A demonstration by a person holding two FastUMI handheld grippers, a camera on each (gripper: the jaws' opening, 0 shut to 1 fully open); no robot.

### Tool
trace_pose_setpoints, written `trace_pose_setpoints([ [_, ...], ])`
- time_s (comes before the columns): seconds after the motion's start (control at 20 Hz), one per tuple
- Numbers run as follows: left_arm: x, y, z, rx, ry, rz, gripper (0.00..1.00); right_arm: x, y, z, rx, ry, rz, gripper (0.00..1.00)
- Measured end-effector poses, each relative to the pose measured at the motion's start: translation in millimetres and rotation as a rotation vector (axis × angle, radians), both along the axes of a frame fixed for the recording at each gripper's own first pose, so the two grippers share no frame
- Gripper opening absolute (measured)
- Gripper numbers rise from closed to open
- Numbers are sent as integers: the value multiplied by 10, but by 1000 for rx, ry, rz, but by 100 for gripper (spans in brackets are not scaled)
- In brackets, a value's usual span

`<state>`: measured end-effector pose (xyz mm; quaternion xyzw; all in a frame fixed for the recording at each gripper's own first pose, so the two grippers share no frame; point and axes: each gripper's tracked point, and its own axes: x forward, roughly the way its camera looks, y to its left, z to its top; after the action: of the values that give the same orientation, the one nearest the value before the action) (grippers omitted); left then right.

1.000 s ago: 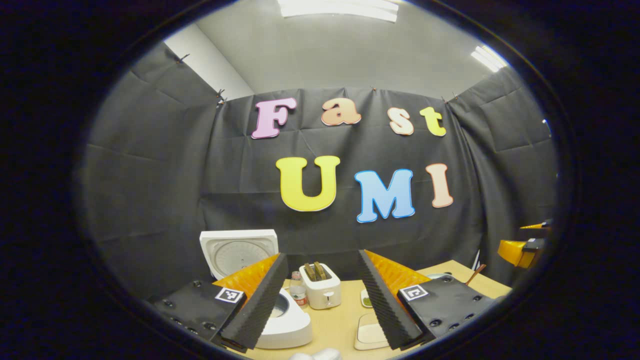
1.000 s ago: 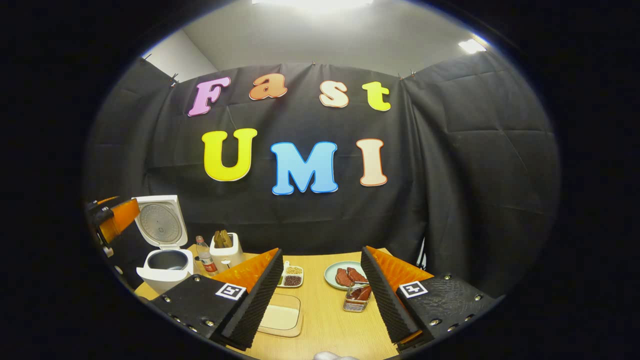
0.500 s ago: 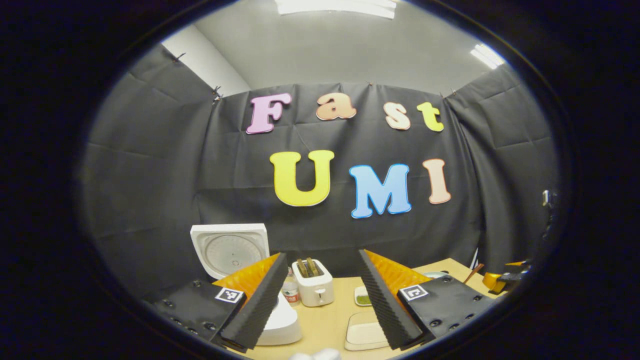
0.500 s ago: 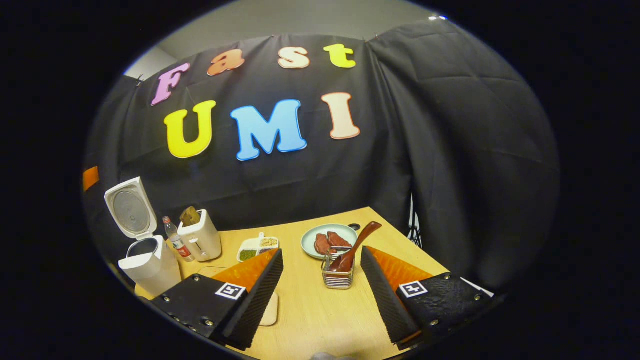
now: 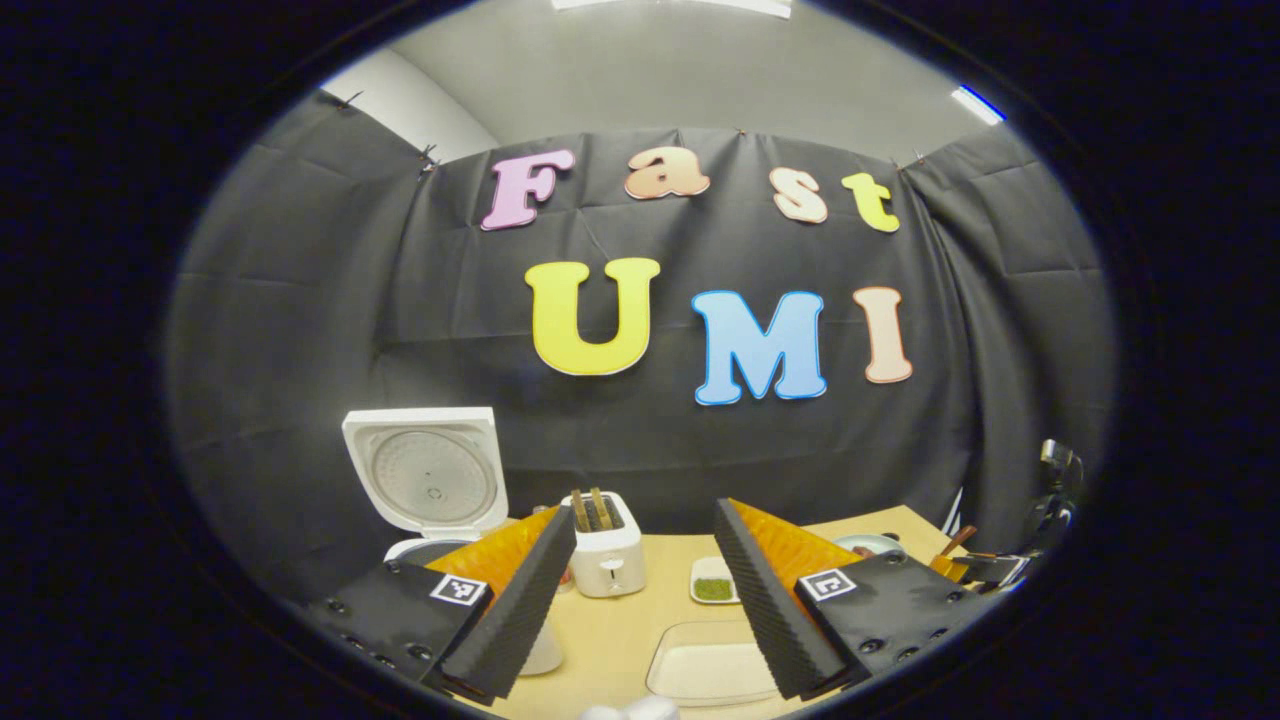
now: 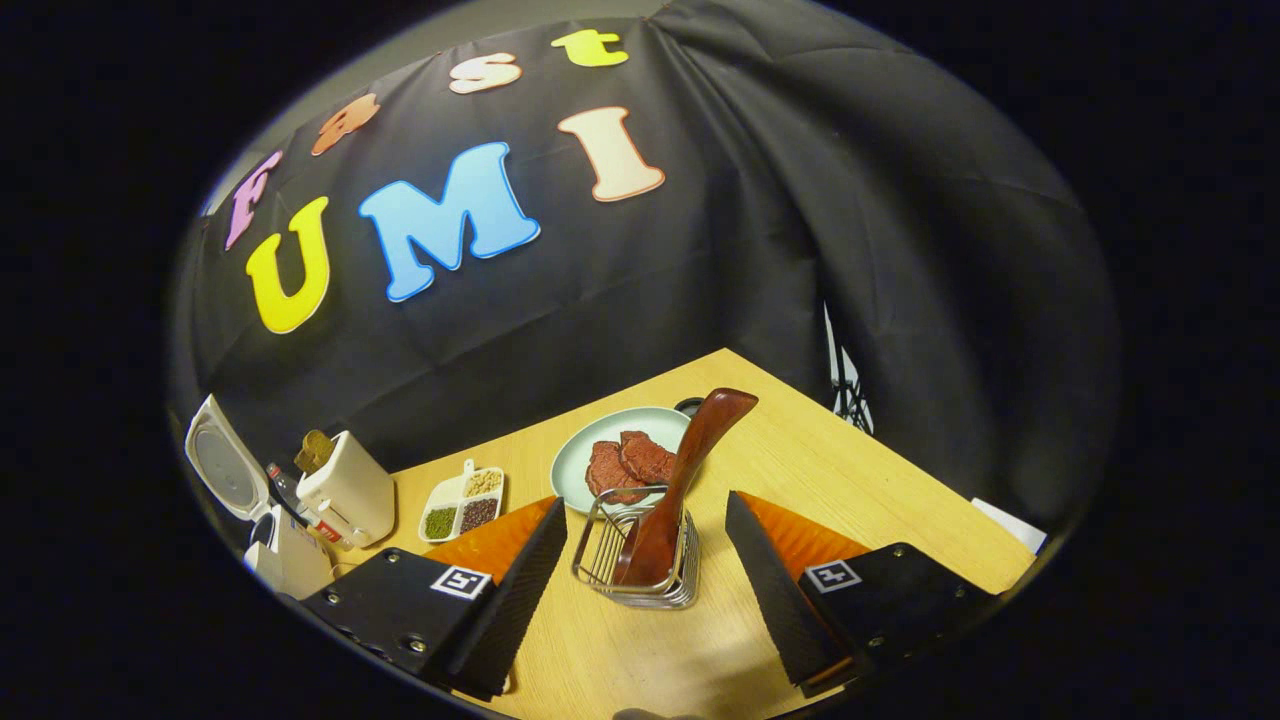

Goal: Close the left gripper, press the button to open the rice cooker; take a wooden spoon from the chopstick holder with the right hand, scoop a spoonful of rice and pour it into the rice cooker, then put the wooden spoon back into the chopstick holder.

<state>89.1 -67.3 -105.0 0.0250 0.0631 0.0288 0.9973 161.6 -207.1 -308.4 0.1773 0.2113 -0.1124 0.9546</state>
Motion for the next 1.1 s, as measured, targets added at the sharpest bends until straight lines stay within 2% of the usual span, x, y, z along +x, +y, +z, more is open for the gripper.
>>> trace_pose_setpoints([
  [0.05, 43, -35, -46, 9, 6, 0, 97, 125, -85, -72, 9, 1, -10, 98],
  [0.3, 237, -179, -204, 27, 39, 33, 99, 603, -295, -317, 76, 34, -24, 98],
  [0.55, 322, -255, -270, 35, 51, 43, 98, 783, -393, -321, 85, 26, -30, 96],
  [0.6, 339, -257, -269, 44, 54, 47, 96, 788, -398, -317, 93, 22, -32, 88],
  [0.65, 338, -262, -282, 50, 57, 51, 96, 773, -434, -310, 93, 29, -42, 90],
  [0.75, 343, -289, -282, 55, 54, 53, 99, 801, -391, -294, 114, 22, -26, 53],
  [0.8, 349, -301, -271, 57, 54, 51, 99, 713, -350, -143, 130, 25, -20, 34],
  [0.85, 341, -310, -265, 63, 53, 50, 99, 789, -352, -265, 122, 25, -14, 25],
  [0.95, 336, -309, -230, 70, 44, 45, 96, 776, -342, -261, 109, 30, -11, 24],
  [1.05, 323, -272, -219, 68, 34, 46, 99, 761, -343, -230, 102, 31, -15, 24],
  [1.1, 318, -238, -228, 64, 37, 50, 97, 760, -334, -209, 105, 31, -15, 24],
])
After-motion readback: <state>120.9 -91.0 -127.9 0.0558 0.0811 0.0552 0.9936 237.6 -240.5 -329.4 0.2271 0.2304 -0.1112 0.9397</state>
